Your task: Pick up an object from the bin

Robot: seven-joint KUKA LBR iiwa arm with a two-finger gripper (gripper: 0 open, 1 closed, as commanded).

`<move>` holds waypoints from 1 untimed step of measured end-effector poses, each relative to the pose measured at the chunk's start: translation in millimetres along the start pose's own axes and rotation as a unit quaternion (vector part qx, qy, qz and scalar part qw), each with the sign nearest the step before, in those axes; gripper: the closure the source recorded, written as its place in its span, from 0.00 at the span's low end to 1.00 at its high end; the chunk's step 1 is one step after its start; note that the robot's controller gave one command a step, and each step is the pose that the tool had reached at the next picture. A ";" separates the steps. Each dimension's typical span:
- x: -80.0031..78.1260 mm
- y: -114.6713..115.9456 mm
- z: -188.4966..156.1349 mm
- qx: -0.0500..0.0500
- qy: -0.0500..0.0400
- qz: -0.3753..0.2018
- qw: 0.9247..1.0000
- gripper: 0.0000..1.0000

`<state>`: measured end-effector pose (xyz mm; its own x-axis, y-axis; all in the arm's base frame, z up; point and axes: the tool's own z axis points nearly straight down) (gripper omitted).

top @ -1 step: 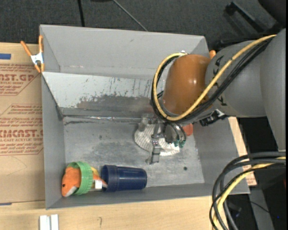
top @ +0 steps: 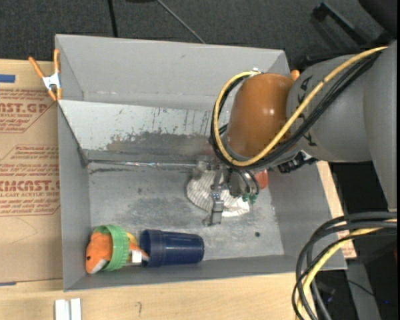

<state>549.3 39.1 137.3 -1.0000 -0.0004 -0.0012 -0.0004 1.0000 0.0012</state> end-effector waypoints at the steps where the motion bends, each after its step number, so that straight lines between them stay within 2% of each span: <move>1: 2.1 -69.1 61.7 0.000 -0.002 -0.008 1.000 0.00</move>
Offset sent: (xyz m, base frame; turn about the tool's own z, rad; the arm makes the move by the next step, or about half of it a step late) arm 0.0072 -0.0658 -0.0172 0.2558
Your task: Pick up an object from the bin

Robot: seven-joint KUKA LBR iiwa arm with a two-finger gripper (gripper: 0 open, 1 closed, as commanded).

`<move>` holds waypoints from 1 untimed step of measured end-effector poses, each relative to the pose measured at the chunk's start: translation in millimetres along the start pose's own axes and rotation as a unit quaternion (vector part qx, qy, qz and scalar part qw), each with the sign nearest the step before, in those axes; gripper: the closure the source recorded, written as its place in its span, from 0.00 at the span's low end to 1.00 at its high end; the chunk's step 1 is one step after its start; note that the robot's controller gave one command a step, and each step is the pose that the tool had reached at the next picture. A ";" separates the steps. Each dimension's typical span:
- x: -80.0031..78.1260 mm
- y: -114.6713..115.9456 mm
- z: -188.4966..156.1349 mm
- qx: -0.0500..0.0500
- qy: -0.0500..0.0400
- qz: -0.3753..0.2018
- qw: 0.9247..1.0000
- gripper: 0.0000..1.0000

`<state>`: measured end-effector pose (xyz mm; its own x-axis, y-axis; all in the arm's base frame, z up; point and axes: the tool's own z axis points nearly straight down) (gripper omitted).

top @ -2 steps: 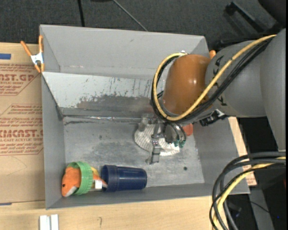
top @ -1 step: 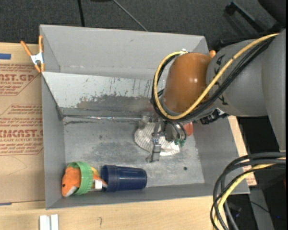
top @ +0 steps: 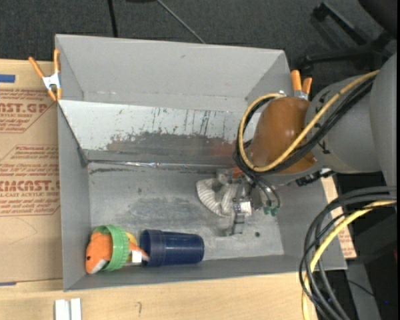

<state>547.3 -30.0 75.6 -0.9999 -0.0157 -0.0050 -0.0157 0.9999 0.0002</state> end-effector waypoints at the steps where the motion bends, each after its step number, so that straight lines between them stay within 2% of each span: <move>1: -4.7 -4.4 -18.6 0.000 0.003 0.095 0.995 0.00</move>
Offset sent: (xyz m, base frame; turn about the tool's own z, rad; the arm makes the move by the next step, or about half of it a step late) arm 0.0000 0.0000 0.0000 0.0000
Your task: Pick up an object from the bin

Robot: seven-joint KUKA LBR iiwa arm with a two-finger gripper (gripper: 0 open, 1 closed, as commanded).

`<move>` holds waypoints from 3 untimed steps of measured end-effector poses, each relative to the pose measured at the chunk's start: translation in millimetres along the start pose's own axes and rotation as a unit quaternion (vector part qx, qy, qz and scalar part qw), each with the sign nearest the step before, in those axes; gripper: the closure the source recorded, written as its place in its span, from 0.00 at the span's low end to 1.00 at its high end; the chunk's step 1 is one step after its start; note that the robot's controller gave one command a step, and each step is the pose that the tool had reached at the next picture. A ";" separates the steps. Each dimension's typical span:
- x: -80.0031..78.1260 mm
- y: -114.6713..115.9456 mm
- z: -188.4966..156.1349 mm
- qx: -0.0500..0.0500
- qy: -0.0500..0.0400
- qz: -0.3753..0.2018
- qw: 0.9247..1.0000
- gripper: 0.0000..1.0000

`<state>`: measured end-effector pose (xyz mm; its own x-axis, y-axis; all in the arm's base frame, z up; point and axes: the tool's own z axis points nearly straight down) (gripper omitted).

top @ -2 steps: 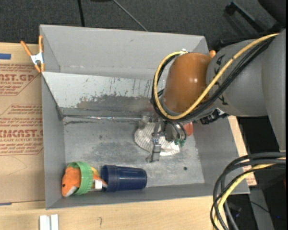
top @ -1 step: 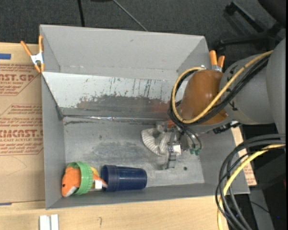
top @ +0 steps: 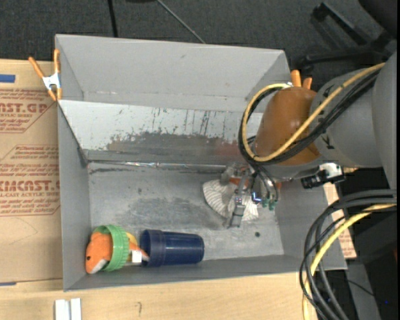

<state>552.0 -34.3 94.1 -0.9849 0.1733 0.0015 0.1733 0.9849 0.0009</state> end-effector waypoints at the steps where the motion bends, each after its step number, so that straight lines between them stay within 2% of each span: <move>1: 1.3 2.4 -3.5 0.000 -0.003 -0.015 1.000 0.00; 2: -5.9 -16.0 20.1 -0.008 -0.004 -0.028 1.000 0.00; 3: -4.4 -20.6 18.2 -0.001 -0.002 -0.020 1.000 1.00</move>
Offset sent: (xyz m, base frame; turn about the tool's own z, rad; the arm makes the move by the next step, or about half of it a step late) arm 0.0002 -0.0311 -0.0241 -0.0386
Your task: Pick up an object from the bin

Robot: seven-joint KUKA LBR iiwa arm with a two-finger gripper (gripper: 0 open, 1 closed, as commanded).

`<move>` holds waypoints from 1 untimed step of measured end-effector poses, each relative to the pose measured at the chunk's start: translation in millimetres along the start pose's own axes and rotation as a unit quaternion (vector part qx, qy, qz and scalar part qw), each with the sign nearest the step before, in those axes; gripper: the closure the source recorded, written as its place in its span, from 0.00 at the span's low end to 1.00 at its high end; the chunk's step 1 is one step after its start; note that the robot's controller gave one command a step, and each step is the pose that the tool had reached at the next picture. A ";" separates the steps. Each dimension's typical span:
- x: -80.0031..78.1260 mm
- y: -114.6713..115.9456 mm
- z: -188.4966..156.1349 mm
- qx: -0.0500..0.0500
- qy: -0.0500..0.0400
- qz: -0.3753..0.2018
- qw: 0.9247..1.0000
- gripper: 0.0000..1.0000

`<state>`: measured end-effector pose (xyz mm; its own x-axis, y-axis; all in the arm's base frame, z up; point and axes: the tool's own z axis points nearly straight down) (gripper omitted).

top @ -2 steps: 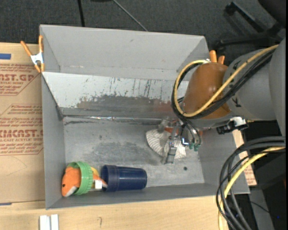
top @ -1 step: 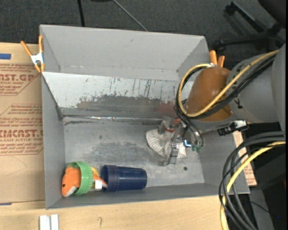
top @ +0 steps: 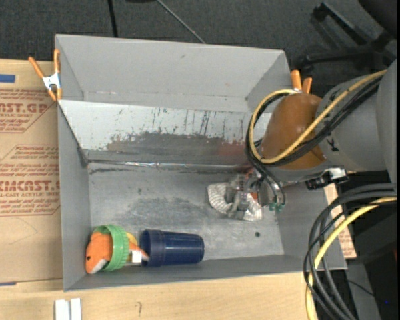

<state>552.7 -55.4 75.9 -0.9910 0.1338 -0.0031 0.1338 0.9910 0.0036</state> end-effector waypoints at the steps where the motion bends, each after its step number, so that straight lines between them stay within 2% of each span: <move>1: 0.0 -0.3 0.1 0.000 0.000 0.000 1.000 1.00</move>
Offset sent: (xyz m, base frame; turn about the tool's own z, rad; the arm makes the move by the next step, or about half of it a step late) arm -0.0001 -0.0001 0.0165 0.0000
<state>552.6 -55.7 75.8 -0.9910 0.1342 -0.0029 0.1342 0.9910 0.0032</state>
